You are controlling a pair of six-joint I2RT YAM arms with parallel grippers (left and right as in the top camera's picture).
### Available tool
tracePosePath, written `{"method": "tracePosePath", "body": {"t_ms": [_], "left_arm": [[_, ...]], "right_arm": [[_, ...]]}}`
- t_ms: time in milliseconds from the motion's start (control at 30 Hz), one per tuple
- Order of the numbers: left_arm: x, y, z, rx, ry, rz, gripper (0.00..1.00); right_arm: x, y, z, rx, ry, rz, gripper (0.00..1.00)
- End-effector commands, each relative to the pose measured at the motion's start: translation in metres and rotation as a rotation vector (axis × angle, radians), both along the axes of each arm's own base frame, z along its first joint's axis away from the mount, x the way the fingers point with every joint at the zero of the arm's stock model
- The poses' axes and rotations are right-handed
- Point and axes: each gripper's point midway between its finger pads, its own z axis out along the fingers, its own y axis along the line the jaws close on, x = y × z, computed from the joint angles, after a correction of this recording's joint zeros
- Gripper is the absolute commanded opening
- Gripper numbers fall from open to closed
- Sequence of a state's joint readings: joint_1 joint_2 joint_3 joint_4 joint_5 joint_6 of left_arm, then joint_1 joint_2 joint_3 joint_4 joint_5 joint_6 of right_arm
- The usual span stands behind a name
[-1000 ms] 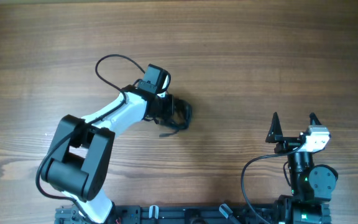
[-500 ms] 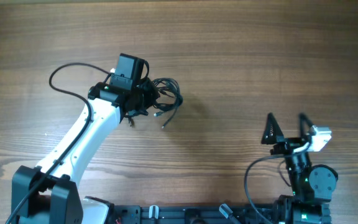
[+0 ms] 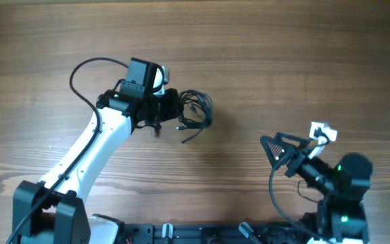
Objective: Untangle cables
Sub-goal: 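Move the right gripper toward the bundle held by the left gripper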
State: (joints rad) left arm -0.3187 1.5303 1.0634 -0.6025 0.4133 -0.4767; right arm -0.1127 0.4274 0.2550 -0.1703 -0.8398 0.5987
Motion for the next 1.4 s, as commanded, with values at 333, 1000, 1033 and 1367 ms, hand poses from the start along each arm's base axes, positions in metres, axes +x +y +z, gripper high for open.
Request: {"method": "tracePosePath", "body": {"t_ms": [333, 1000, 1033, 1367], "left_arm": [[-0.014, -0.038, 0.018, -0.09, -0.044, -0.153, 0.04], [-0.018, -0.013, 0.065, -0.506, 0.191, -0.024, 0.04], [-0.022, -0.011, 0.064, -0.497, 0.177, -0.056, 0.04], [-0.024, 0.009, 0.036, -0.225, -0.103, -0.324, 0.04]], "right_arm": [[0.025, 0.134, -0.026, -0.127, 0.034, 0.305, 0.79], [0.073, 0.099, -0.103, -0.079, 0.384, -0.089, 0.49], [0.078, 0.092, -0.101, -0.069, 0.385, -0.107, 0.53], [0.051, 0.087, -0.008, 0.003, 0.009, 0.328, 0.86]]}}
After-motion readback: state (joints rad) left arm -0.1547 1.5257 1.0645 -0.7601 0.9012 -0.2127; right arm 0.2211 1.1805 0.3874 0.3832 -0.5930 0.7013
